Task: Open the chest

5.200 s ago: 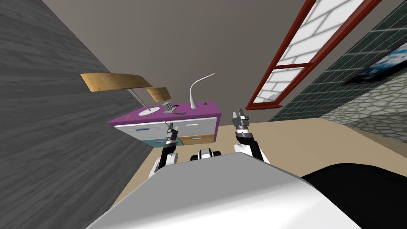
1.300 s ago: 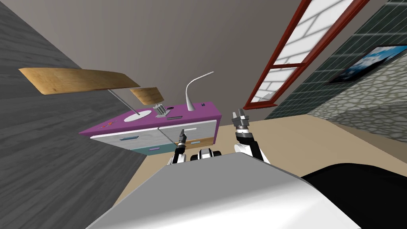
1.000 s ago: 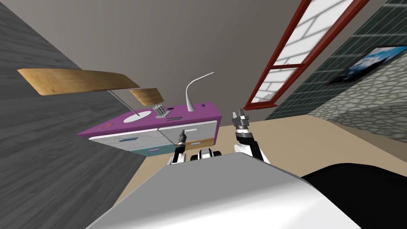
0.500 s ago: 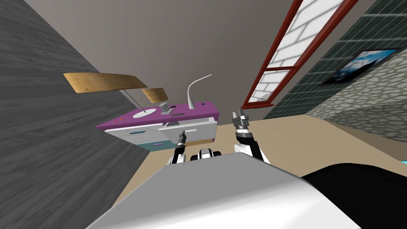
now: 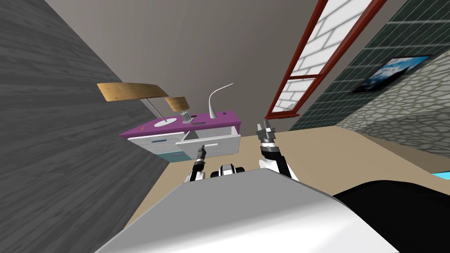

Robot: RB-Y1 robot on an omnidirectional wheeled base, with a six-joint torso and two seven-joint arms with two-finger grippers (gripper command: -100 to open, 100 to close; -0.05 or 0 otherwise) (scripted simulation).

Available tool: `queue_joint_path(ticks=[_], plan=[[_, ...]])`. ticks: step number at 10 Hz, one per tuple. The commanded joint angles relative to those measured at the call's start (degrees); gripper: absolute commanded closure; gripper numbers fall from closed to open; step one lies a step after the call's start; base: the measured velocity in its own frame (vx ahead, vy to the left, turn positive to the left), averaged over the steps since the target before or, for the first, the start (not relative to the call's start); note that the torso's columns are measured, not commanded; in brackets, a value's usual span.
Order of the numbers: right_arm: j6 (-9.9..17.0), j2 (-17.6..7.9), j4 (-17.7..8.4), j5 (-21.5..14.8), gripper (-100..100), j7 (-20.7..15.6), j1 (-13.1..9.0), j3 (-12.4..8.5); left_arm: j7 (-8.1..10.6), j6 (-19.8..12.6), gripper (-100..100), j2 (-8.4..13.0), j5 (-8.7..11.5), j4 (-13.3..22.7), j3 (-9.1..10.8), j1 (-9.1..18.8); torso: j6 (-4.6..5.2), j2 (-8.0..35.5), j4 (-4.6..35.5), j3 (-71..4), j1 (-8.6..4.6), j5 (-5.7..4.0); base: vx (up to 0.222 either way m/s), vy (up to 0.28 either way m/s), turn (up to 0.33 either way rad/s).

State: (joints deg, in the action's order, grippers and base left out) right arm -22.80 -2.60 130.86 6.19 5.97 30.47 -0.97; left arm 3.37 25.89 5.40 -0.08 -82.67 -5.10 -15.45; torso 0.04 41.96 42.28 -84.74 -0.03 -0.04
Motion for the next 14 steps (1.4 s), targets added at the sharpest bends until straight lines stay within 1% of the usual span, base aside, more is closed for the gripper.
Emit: queue_joint_path(ticks=[1,8,9,10,14], plan=[[0.0,0.0,0.0,0.0,0,0.0,0.01,0.0,0.41,-3.94,-100,0.56,0.21,-3.54,0.17,0.47,-0.02,-0.04,-0.04,-0.06,-0.03,-0.01,-0.042,-0.008,0.016],[0.0,0.0,0.0,0.0,0,0.0,0.01,0.0,1.37,-13.13,-100,1.88,0.7,-11.79,0.57,1.57,-0.06,0.41,0.1,0.21,0.0,-0.01,-0.025,-0.006,0.003],[0.0,0.0,0.0,0.0,0,0.0,0.01,0.0,1.35,-12.42,-100,1.86,0.68,-11.05,0.43,0.98,-0.08,0.54,0.23,0.27,-0.06,-0.09,-0.009,-0.001,0.0],[0.0,0.0,0.0,0.0,0,0.0,0.01,0.0,1.38,-12.79,0,1.87,0.69,-11.18,0.41,0.92,-0.06,0.51,0.17,0.28,-0.06,-0.05,0.0,0.0,0.0],[0.0,0.0,0.0,0.0,0,0.0,0.01,0.0,1.38,-12.94,0,1.87,0.69,-10.97,0.39,0.77,-0.04,0.35,0.04,0.18,0.01,0.02,0.0,0.0,0.0]])
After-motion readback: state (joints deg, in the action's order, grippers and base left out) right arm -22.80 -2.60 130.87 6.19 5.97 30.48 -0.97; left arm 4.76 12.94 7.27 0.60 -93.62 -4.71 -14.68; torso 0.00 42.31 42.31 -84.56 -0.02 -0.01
